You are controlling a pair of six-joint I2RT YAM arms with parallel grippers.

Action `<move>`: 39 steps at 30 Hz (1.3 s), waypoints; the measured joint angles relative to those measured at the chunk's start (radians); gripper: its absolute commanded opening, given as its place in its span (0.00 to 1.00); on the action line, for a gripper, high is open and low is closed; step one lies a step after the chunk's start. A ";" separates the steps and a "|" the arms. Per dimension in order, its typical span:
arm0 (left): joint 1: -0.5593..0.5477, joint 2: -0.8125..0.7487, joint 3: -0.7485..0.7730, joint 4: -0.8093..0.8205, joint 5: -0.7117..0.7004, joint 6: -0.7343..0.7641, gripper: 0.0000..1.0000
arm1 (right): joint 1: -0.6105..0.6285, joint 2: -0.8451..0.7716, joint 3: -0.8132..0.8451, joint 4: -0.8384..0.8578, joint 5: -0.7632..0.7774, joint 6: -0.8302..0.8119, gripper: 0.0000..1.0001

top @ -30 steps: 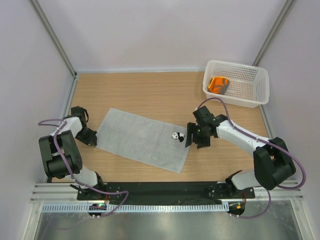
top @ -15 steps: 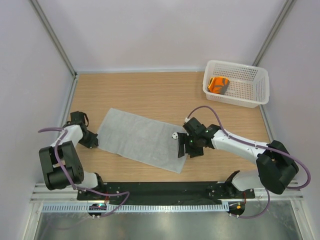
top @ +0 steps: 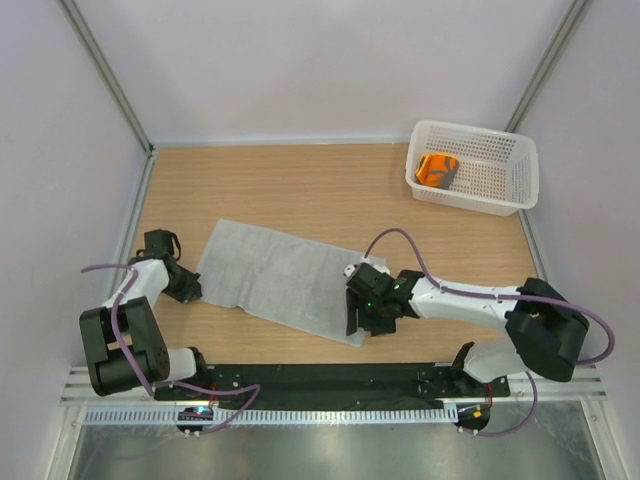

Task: Roll the towels
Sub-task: Fold the towel

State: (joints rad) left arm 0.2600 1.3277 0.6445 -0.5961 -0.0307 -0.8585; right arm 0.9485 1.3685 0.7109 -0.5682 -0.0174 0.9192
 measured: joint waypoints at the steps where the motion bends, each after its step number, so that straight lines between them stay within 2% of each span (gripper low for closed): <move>1: 0.000 0.000 0.000 0.000 0.001 0.000 0.00 | 0.009 0.012 0.000 0.006 0.009 0.010 0.67; 4: -0.001 0.000 0.000 0.000 0.006 0.000 0.01 | 0.035 0.060 0.016 0.014 0.026 0.034 0.62; 7: -0.003 0.000 0.000 0.000 0.008 0.001 0.00 | 0.060 0.100 0.045 0.022 0.039 0.052 0.51; 11: -0.003 0.000 -0.001 0.001 0.010 0.001 0.00 | 0.098 0.152 0.087 0.018 0.063 0.067 0.26; 12: -0.003 0.000 -0.001 0.001 0.010 0.001 0.01 | 0.106 0.164 0.096 0.018 0.068 0.073 0.17; 15: -0.003 0.000 -0.002 0.002 0.011 0.001 0.01 | 0.122 0.183 0.111 0.016 0.077 0.080 0.08; 23: -0.008 -0.009 -0.010 0.002 0.031 0.000 0.01 | 0.109 0.170 0.118 -0.058 0.151 0.059 0.01; 32: -0.078 -0.050 -0.045 0.000 0.059 -0.022 0.01 | -0.129 0.106 0.075 -0.154 0.196 -0.064 0.01; 39: -0.112 -0.058 -0.052 -0.018 0.087 -0.029 0.01 | -0.172 0.062 0.060 -0.185 0.202 -0.119 0.01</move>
State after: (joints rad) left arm 0.1478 1.2694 0.5922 -0.6136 0.0559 -0.8875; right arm 0.7765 1.4307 0.7704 -0.7536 0.1848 0.8005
